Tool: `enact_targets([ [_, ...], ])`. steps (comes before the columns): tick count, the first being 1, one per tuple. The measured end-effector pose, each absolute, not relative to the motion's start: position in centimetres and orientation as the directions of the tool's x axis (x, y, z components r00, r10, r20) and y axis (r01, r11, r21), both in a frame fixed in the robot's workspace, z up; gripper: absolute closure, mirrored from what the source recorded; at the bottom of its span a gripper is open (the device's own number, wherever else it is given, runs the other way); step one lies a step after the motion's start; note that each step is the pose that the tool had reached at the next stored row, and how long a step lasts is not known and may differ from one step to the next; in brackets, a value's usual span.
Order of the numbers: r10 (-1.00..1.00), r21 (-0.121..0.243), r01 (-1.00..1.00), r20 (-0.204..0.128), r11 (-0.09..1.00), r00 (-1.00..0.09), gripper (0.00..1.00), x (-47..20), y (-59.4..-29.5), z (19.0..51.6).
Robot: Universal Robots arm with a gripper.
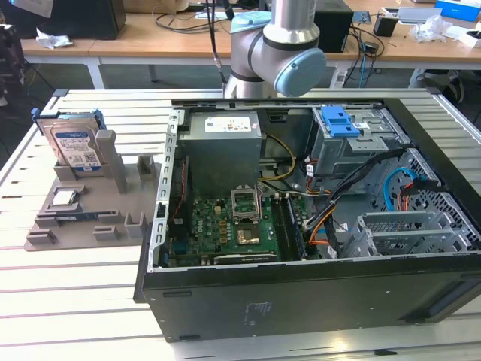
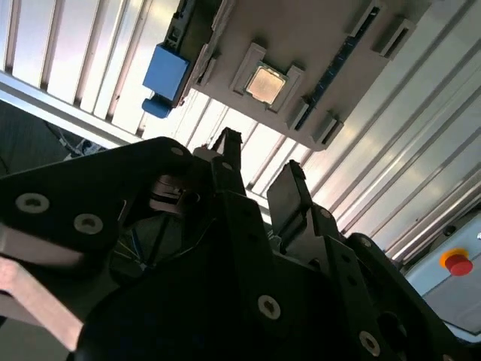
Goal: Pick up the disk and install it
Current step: 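Pick up the disk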
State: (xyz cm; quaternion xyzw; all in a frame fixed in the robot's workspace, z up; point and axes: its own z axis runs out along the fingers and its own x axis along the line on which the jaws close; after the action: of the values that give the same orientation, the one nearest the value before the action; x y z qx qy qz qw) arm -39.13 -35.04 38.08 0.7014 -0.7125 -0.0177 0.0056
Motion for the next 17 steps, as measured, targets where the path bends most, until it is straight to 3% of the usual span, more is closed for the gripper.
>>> enact_targets([
  [17,-1.0,0.033,-0.999,-0.017,0.015,-0.016,0.58,-37.2,-31.0,36.9],
])
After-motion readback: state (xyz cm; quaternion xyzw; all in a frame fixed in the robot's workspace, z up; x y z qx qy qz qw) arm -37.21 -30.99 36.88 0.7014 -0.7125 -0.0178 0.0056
